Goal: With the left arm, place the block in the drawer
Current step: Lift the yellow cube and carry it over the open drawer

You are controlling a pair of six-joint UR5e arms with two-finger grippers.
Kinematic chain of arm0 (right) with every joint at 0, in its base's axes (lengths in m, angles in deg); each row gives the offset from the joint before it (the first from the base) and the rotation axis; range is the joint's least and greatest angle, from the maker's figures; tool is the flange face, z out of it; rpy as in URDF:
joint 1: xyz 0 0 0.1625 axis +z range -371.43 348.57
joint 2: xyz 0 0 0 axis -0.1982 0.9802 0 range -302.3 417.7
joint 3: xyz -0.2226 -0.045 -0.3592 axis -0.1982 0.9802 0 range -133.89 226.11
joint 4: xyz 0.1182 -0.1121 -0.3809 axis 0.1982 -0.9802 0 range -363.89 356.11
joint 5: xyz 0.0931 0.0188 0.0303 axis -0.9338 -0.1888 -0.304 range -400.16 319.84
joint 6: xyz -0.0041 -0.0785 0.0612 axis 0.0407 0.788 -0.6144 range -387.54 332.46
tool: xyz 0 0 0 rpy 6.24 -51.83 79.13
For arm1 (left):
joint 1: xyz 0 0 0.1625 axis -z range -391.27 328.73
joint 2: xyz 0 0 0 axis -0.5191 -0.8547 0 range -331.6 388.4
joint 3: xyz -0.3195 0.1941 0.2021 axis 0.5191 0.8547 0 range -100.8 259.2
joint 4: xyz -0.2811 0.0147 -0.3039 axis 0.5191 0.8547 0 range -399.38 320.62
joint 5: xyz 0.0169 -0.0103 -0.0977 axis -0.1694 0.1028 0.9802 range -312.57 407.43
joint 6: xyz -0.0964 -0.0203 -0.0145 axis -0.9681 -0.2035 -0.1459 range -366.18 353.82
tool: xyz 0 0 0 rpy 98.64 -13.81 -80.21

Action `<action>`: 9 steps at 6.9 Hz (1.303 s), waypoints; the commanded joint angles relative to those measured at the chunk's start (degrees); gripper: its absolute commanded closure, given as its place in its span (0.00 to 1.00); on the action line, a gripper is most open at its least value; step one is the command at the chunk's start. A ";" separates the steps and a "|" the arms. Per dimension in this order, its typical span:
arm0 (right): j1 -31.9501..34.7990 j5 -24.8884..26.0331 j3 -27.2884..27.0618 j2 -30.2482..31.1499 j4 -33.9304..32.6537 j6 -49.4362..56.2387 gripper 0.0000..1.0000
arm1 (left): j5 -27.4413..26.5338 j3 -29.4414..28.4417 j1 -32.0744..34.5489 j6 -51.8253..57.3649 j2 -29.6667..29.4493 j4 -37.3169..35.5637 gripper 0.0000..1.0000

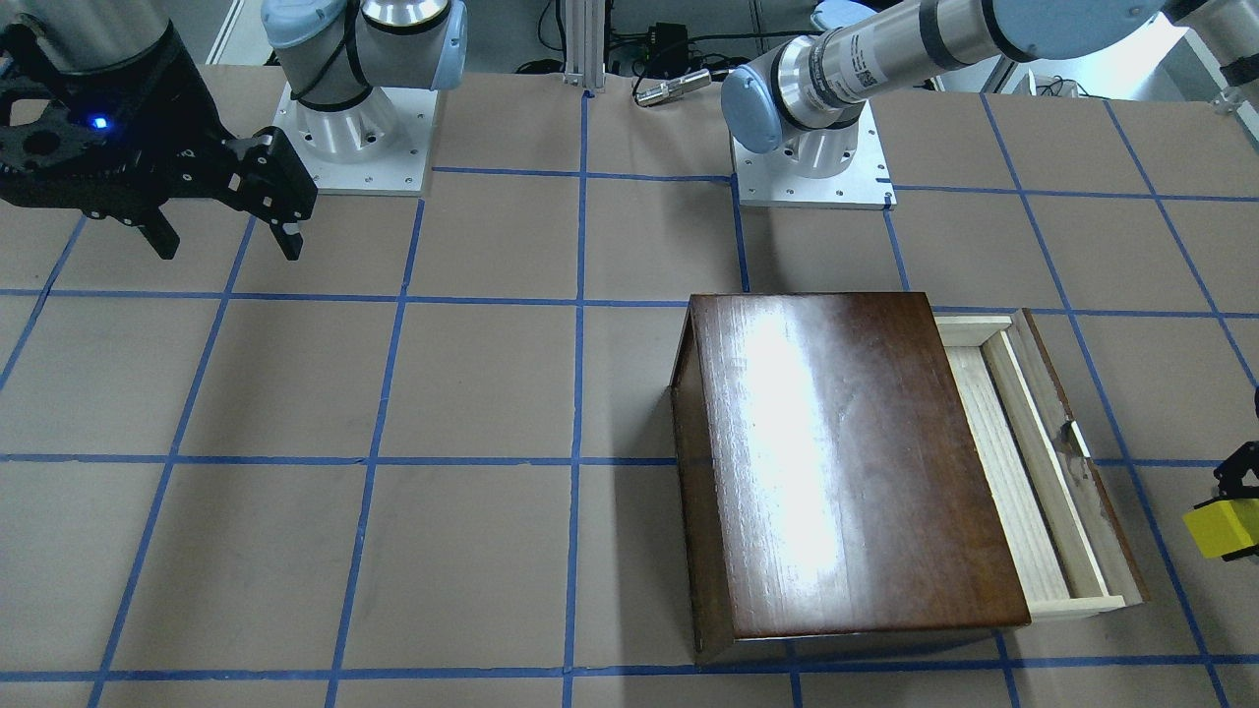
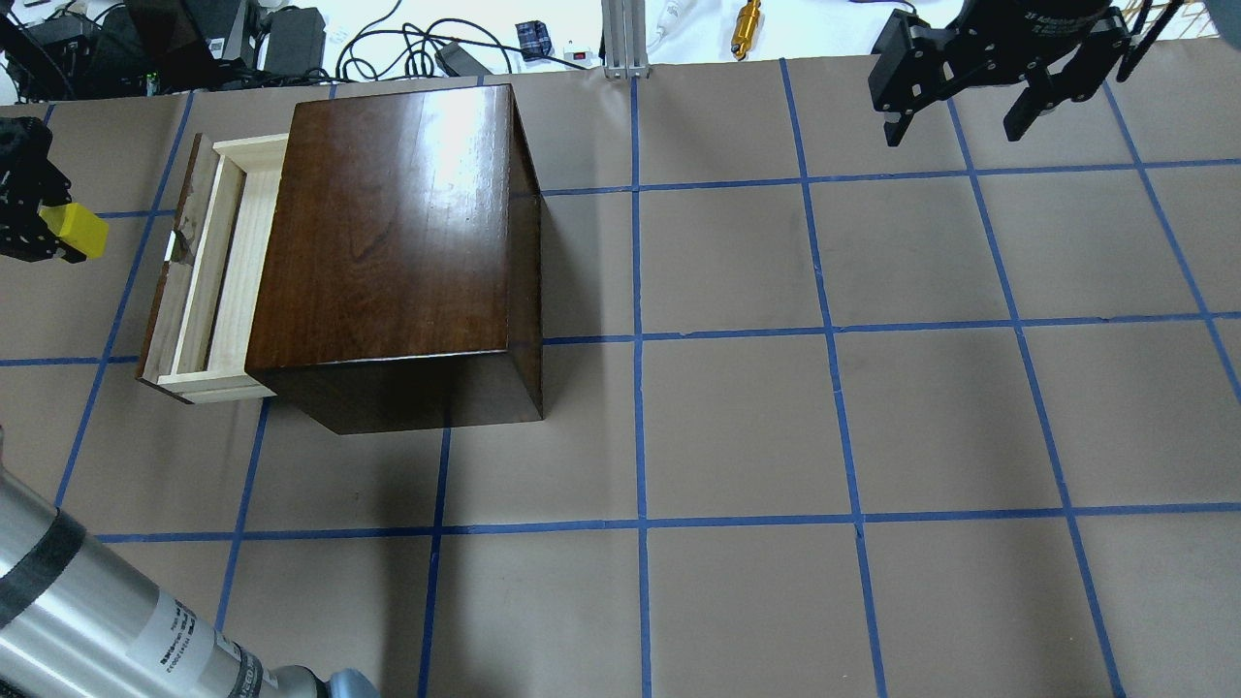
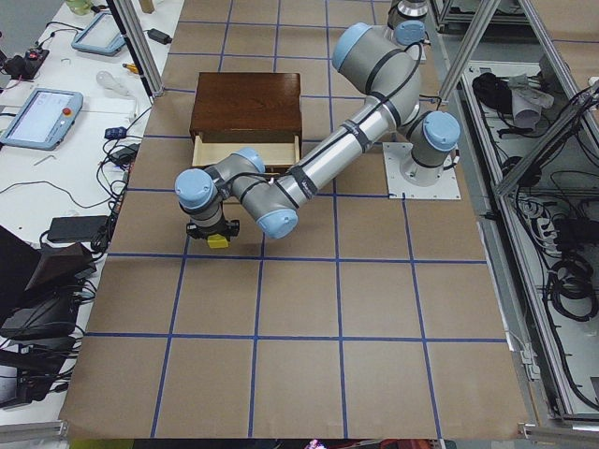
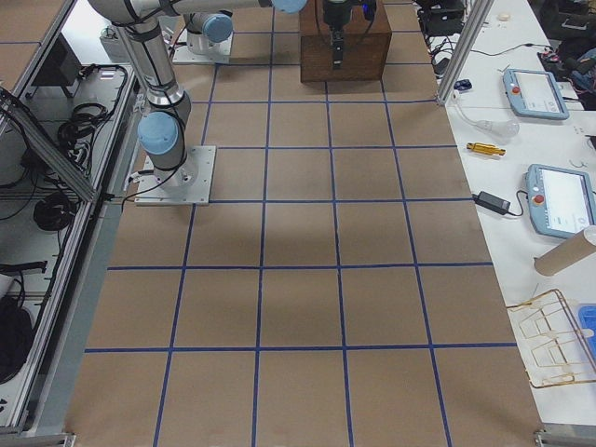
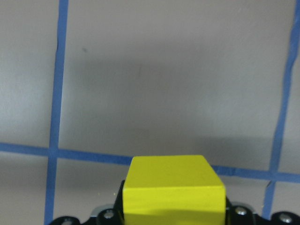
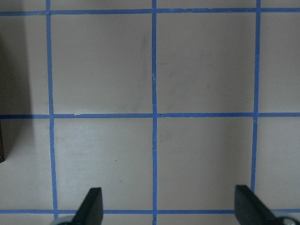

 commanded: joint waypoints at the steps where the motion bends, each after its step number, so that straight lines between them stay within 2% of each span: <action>1: -0.07 0.07 0.00 0.02 0.00 0.00 0.00 | -0.51 -0.17 4.07 -3.39 6.60 8.26 1.00; 3: -0.07 -0.02 0.00 0.02 0.00 0.00 0.00 | -0.42 3.24 6.88 -8.15 11.70 11.47 1.00; 5: 0.02 0.07 0.00 0.02 0.00 0.00 0.00 | -0.16 9.56 10.23 -9.74 15.93 11.30 1.00; 7: 0.02 -0.02 0.00 -0.07 0.00 0.00 0.00 | -0.24 12.82 14.44 -12.30 18.05 10.86 1.00; 9: 0.02 0.07 0.00 0.02 0.00 0.00 0.00 | -0.33 15.38 15.34 -12.38 18.67 8.50 1.00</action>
